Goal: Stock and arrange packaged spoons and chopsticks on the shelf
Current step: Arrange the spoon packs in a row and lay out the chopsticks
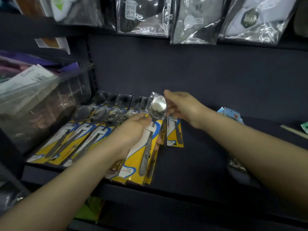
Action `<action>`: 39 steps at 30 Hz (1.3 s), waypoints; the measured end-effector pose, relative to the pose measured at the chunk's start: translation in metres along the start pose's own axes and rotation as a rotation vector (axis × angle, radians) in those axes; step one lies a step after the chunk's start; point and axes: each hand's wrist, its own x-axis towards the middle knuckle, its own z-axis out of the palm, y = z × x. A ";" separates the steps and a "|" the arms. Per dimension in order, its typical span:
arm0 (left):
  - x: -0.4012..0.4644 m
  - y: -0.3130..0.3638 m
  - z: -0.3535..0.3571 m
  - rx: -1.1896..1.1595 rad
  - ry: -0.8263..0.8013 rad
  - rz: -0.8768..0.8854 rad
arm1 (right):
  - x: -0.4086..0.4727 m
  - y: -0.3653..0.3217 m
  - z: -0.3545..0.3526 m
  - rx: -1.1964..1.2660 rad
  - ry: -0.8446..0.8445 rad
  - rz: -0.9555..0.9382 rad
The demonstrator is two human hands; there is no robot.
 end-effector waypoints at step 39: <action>-0.041 -0.038 -0.025 1.398 -0.502 0.631 | -0.098 0.033 0.024 -0.807 0.385 0.026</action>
